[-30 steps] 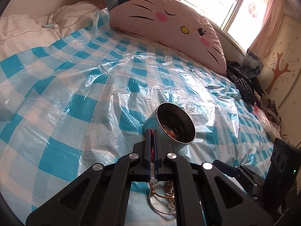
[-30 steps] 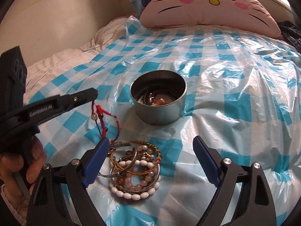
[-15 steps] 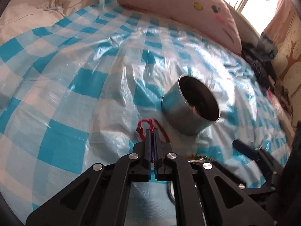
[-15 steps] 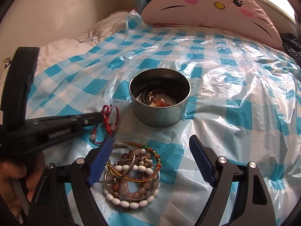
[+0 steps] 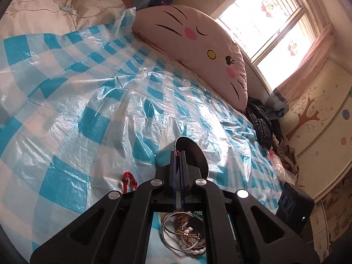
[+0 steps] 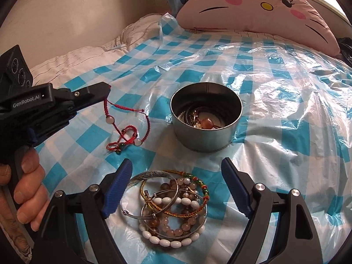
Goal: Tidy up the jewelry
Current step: 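Grasp the small red cord bracelet with the right tool while the left tool holds its bracelet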
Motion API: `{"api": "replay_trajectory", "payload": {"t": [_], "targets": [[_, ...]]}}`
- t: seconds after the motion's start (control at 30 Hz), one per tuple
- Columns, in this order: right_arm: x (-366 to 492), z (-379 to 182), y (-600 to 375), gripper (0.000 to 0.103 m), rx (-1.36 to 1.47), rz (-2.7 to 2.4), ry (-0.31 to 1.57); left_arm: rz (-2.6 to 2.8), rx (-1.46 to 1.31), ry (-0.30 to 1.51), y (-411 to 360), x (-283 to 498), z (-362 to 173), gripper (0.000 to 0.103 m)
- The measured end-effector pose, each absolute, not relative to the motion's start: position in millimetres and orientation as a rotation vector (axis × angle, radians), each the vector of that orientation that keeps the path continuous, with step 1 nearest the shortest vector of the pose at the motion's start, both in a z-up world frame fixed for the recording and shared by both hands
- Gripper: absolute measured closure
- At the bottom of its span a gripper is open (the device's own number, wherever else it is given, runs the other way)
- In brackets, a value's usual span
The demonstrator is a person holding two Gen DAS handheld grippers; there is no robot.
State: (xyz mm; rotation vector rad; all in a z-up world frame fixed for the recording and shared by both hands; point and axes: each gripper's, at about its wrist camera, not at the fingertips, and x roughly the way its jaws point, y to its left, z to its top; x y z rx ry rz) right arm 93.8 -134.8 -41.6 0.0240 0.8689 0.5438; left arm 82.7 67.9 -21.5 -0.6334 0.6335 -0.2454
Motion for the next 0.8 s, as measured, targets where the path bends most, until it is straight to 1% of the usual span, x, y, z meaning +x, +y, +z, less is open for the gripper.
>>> {"api": "replay_trajectory", "payload": {"t": [0.1, 0.2, 0.3, 0.37, 0.5, 0.6, 0.7, 0.8], "targets": [[93.5, -39.6, -120.6, 0.023, 0.025, 0.611, 0.873, -0.219, -0.658, 0.581, 75.8, 76.9, -16.2, 0.100], [94.2, -38.6, -103.7, 0.023, 0.052, 0.707, 0.891, -0.143, -0.630, 0.503, 80.8, 65.7, -3.2, 0.100], [99.8, -39.7, -87.6, 0.023, 0.080, 0.766, 0.915, -0.096, -0.609, 0.464, 83.7, 57.9, 4.6, 0.100], [107.8, -40.3, -78.0, 0.029, 0.106, 0.788, 0.937, -0.085, -0.607, 0.459, 85.7, 56.3, 5.4, 0.100], [128.3, -44.2, -65.0, 0.035, 0.179, 0.791, 0.984, -0.058, -0.620, 0.439, 93.3, 51.8, 6.7, 0.100], [137.4, -54.6, -56.4, 0.041, 0.177, 0.768, 1.030, -0.050, -0.626, 0.433, 96.5, 51.0, 6.1, 0.100], [138.0, -67.4, -49.3, 0.057, 0.146, 0.763, 1.072, -0.055, -0.626, 0.432, 96.7, 52.1, 5.9, 0.100], [137.6, -69.4, -50.7, 0.076, 0.152, 0.767, 1.071, -0.059, -0.626, 0.437, 96.4, 53.0, 4.6, 0.100]]}}
